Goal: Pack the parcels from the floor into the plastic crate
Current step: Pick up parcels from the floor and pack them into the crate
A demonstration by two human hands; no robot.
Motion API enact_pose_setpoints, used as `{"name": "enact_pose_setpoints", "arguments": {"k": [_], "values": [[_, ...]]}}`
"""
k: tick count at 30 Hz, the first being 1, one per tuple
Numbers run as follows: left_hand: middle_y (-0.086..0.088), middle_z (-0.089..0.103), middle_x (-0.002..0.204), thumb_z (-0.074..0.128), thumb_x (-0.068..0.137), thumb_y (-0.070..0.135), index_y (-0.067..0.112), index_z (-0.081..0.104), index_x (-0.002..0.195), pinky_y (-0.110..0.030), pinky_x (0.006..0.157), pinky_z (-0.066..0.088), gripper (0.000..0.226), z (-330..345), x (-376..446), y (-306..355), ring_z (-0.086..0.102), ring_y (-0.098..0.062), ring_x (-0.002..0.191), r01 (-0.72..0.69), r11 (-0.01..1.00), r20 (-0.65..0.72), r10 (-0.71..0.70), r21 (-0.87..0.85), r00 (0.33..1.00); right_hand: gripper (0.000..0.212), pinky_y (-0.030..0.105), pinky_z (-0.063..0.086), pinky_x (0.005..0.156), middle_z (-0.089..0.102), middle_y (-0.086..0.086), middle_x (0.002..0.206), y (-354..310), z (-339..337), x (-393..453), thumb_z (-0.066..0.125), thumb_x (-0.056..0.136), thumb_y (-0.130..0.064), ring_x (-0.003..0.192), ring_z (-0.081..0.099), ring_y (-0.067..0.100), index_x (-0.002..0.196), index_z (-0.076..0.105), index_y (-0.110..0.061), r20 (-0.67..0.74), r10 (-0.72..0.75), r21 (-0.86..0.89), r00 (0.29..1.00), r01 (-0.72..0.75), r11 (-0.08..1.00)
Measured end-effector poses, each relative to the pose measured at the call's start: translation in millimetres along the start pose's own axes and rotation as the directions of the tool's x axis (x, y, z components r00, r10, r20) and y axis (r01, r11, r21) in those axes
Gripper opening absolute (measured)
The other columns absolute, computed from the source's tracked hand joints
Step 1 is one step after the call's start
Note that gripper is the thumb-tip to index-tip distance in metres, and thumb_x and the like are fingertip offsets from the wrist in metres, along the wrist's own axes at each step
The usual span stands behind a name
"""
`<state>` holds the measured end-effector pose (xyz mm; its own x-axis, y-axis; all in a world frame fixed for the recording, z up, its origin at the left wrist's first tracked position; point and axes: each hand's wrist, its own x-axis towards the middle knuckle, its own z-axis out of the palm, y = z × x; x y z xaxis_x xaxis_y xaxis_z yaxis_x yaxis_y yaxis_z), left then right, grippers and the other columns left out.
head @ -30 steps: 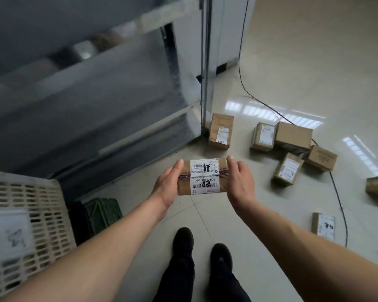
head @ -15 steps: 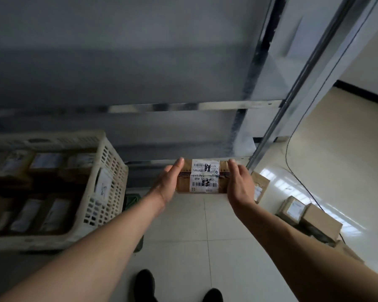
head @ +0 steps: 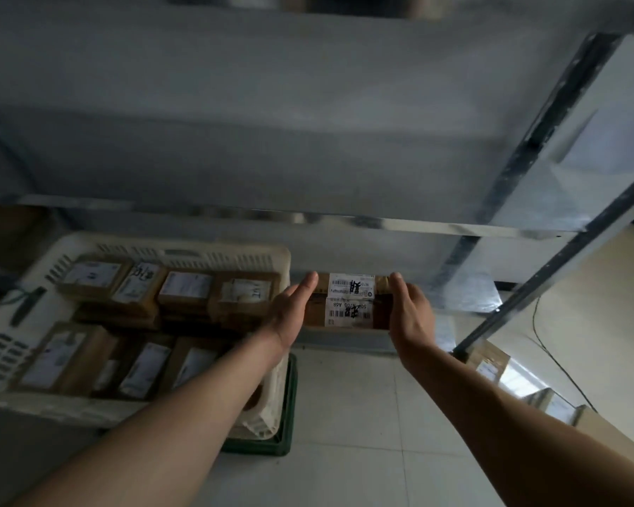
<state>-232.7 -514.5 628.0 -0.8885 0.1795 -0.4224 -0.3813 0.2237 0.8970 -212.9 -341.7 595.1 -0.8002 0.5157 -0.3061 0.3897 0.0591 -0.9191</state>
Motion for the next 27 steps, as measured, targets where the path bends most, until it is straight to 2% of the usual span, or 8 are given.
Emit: {"name": "enact_pose_setpoints", "arguments": {"k": [3,7,12,14,16,19,24,27], "values": [[-0.003,0.065,0.125,0.042,0.07,0.089,0.023,0.061,0.126,-0.045,0.109,0.038,0.089,-46,6,-11,0.056,-0.022,0.12,0.007,1.0,-0.011,-0.007,-0.016,1.0,0.07,0.053,0.057,0.085,0.073,0.003,0.094,-4,44,-11,0.042,0.07,-0.081,0.089,0.07,0.024,0.095,0.068,-0.021,0.002,-0.002,-0.027,1.0,0.002,1.0],[0.005,0.066,0.101,0.037,0.096,0.058,0.028,0.061,0.099,-0.035,0.089,0.043,0.039,-97,12,-25,0.058,-0.014,0.099,0.056,0.996,-0.037,-0.059,-0.063,0.998,0.058,0.052,0.058,0.083,0.072,0.003,0.093,-12,93,-24,0.047,0.079,-0.073,0.087,0.07,0.023,0.094,0.067,-0.021,0.051,0.007,-0.038,0.999,-0.005,0.999],[0.01,0.062,0.089,0.038,0.098,0.054,0.032,0.057,0.088,-0.025,0.068,0.037,0.03,-137,17,-33,0.053,-0.005,0.084,0.087,0.986,-0.13,-0.106,-0.143,0.986,0.036,0.051,0.059,0.084,0.071,0.003,0.092,-13,141,-16,0.051,0.091,-0.058,0.087,0.07,0.021,0.09,0.065,-0.025,0.158,-0.006,-0.05,0.987,0.014,0.999],[0.007,0.064,0.098,0.039,0.096,0.057,0.034,0.058,0.092,-0.027,0.073,0.041,0.03,-153,22,-36,0.055,-0.007,0.091,0.105,0.985,-0.146,-0.125,-0.138,0.981,0.038,0.05,0.059,0.084,0.072,0.002,0.093,-12,159,-10,0.051,0.091,-0.059,0.087,0.07,0.02,0.092,0.065,-0.024,0.204,-0.021,-0.071,0.979,0.036,0.997],[0.0,0.063,0.122,0.043,0.086,0.071,0.031,0.061,0.112,-0.039,0.095,0.045,0.05,-167,26,-39,0.057,-0.019,0.113,0.11,0.984,-0.163,-0.132,-0.138,0.978,0.042,0.049,0.059,0.084,0.071,0.002,0.095,-12,177,-4,0.05,0.089,-0.061,0.088,0.07,0.02,0.098,0.066,-0.023,0.26,-0.021,-0.081,0.965,0.044,0.996],[-0.004,0.054,0.14,0.04,0.086,0.071,0.025,0.049,0.14,-0.044,0.109,0.035,0.071,-188,33,-43,0.046,-0.025,0.131,0.12,0.983,-0.2,-0.147,-0.14,0.969,0.04,0.045,0.061,0.082,0.072,0.0,0.098,-15,202,4,0.052,0.093,-0.057,0.088,0.07,0.018,0.107,0.067,-0.023,0.327,-0.005,-0.094,0.945,0.037,0.995],[-0.004,0.058,0.135,0.033,0.096,0.061,0.023,0.051,0.138,-0.031,0.083,0.039,0.06,-210,48,-54,0.051,-0.022,0.123,0.178,0.977,-0.23,-0.202,-0.121,0.952,0.028,0.043,0.061,0.083,0.072,-0.003,0.099,-16,233,15,0.051,0.094,-0.057,0.089,0.071,0.017,0.102,0.064,-0.034,0.435,-0.015,-0.14,0.901,0.084,0.987],[0.0,0.064,0.116,0.031,0.096,0.061,0.028,0.06,0.117,-0.027,0.066,0.037,0.048,-219,53,-61,0.058,-0.012,0.099,0.237,0.96,-0.21,-0.265,-0.148,0.941,0.025,0.044,0.06,0.085,0.072,0.0,0.104,-12,247,20,0.051,0.094,-0.058,0.091,0.07,0.019,0.102,0.062,-0.037,0.462,-0.014,-0.166,0.887,0.101,0.981]]}}
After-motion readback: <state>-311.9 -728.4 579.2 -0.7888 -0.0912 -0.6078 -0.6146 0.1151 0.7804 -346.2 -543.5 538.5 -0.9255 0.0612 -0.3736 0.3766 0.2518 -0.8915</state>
